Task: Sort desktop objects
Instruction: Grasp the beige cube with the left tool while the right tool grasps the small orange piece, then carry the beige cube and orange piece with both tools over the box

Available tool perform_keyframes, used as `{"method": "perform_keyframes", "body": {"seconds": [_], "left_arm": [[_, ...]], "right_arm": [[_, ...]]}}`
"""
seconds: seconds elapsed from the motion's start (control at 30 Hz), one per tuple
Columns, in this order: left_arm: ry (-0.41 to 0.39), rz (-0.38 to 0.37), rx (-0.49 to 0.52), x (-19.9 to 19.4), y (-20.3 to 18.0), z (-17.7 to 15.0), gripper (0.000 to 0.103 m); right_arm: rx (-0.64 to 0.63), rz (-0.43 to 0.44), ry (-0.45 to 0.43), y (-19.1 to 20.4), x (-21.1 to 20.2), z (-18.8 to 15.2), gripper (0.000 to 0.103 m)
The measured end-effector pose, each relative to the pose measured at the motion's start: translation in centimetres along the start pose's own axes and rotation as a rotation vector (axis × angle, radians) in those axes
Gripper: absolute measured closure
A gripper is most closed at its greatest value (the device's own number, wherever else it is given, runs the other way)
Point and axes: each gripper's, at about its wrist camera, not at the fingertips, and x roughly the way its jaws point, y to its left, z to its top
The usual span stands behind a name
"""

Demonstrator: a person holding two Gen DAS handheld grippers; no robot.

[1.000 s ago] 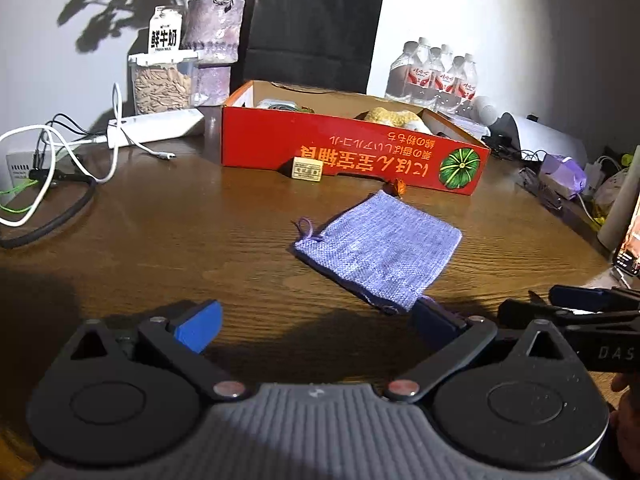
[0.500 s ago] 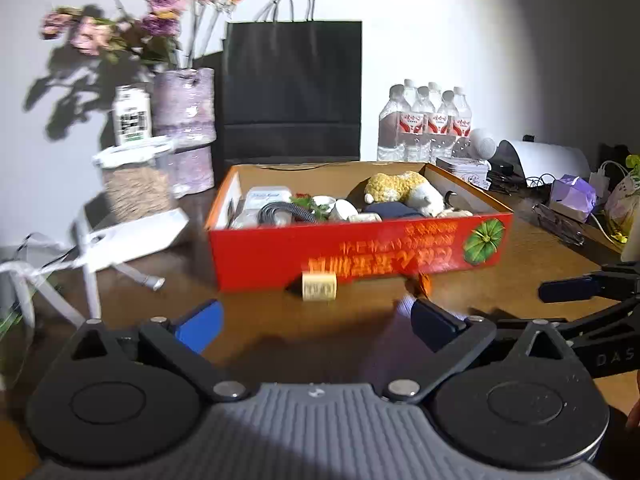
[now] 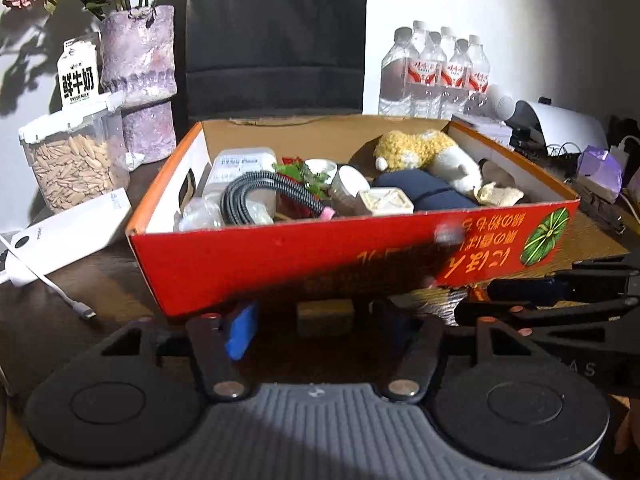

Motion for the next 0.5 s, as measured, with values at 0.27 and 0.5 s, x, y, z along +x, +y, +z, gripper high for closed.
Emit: {"method": "perform_keyframes", "body": {"seconds": [0.27,0.5], "left_arm": [[0.011,0.014,-0.031,0.0,-0.1,-0.3,0.072],[-0.060,0.031,-0.041,-4.3,-0.9,-0.3,0.072]], "right_arm": [[-0.043,-0.013,-0.040,0.7,-0.6,-0.4,0.091],[-0.032,-0.039,-0.134,0.5,-5.3,-0.2,0.091]]}}
